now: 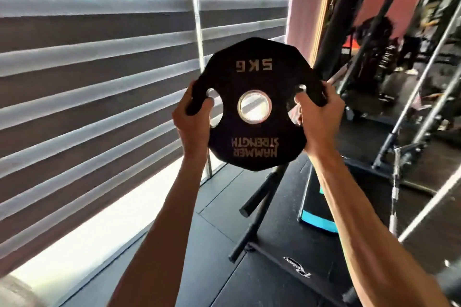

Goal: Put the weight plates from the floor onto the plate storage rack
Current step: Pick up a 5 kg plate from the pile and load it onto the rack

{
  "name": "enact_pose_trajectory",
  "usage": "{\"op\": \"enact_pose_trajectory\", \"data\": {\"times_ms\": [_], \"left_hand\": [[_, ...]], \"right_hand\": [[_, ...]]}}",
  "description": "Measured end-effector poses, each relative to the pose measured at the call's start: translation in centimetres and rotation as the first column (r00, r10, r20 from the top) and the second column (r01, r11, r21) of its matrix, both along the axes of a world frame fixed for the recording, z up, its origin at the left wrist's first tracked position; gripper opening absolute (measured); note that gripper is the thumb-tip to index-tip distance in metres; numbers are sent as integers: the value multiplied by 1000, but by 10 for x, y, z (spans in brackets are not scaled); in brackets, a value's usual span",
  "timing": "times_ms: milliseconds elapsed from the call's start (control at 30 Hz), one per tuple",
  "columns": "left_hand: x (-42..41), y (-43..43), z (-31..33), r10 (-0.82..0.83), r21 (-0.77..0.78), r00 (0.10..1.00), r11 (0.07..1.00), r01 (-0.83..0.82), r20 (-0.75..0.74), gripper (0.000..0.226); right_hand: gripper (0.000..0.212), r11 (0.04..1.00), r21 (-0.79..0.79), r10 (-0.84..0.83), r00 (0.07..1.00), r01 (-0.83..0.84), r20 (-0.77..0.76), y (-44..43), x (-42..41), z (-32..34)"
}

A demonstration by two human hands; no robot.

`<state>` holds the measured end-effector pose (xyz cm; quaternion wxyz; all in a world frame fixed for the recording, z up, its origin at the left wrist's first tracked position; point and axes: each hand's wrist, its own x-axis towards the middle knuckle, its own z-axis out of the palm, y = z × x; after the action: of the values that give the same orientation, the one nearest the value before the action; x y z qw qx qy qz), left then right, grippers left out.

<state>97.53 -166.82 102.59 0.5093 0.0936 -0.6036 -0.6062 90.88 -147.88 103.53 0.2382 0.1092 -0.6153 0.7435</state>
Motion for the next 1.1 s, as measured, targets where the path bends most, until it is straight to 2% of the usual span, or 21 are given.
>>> {"op": "enact_pose_trajectory", "data": {"times_ms": [167,367,567,700,800,900,967,1033,1100], "left_hand": [[-59,10,-5,-164,56,986,985,164,7,41],[-103,17,-11,-324,104,946,942,319,35,37],[-123,7,-16,-400,9,916,916,401,-37,44],[-135,4,-28,-438,-22,898,899,437,-54,47],[-147,3,-34,-455,-70,889,890,451,-53,56],[-163,5,-37,-455,-140,888,885,444,-63,57],[-180,7,-37,-466,-186,882,875,447,-71,56],[-199,10,-37,-472,-218,879,866,450,-62,56],[-216,14,-34,-472,-222,881,864,453,-39,56]], "right_hand": [[11,988,-6,-154,987,154,42,19,-28,-10],[8,947,-45,-318,948,317,-3,26,-44,-19],[12,910,-90,-408,912,404,-36,14,-44,-33],[13,876,-51,-483,871,480,-88,5,-42,-40],[20,838,5,-541,833,545,-118,5,-52,-45],[42,866,66,-488,867,496,-106,11,-67,-50],[56,847,114,-505,853,519,-130,16,-79,-51],[60,824,146,-529,836,547,-146,22,-97,-53],[61,841,137,-513,852,524,-106,31,-122,-58]]}}
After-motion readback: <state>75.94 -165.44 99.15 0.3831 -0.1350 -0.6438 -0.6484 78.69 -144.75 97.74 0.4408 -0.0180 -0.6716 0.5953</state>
